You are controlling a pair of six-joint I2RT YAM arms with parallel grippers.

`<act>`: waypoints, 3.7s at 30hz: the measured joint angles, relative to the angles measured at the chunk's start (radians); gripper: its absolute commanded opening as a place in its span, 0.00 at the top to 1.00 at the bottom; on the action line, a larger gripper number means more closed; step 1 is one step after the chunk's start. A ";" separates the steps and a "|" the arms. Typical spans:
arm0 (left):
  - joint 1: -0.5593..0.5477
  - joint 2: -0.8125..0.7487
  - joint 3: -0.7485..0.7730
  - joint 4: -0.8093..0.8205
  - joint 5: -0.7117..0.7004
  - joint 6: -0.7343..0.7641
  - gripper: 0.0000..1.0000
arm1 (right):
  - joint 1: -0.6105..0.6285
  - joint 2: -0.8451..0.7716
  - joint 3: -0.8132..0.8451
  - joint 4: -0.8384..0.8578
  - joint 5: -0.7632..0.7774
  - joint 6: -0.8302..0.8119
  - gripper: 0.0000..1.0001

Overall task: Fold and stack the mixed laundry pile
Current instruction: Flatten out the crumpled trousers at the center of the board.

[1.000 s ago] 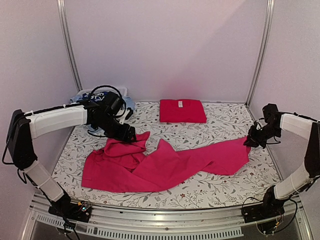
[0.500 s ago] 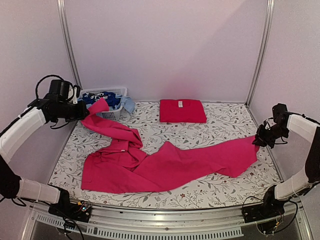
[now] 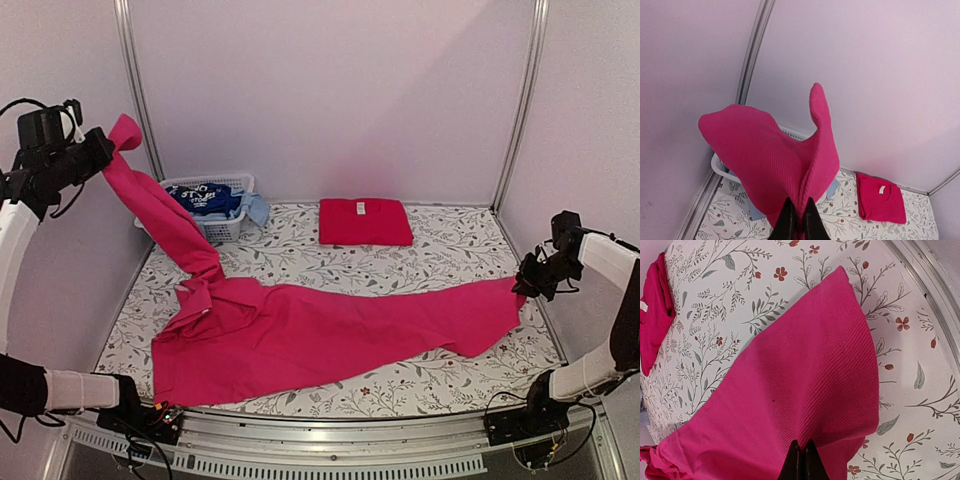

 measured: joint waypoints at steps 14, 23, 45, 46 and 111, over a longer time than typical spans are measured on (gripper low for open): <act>0.078 0.206 0.290 0.202 0.216 -0.087 1.00 | -0.021 -0.008 -0.011 0.038 -0.084 -0.006 1.00; -0.339 0.626 0.666 0.255 0.463 0.008 1.00 | -0.021 -0.018 -0.015 0.084 -0.204 -0.034 1.00; -0.763 0.900 0.489 0.223 0.221 -0.013 0.00 | -0.021 -0.042 -0.060 0.126 -0.277 -0.030 0.82; -0.735 0.784 0.381 0.203 0.176 -0.016 0.00 | -0.021 -0.042 -0.060 0.130 -0.283 -0.030 0.72; -0.241 0.583 -0.082 -0.011 -0.077 0.021 1.00 | 0.326 0.543 0.470 0.072 0.123 -0.204 1.00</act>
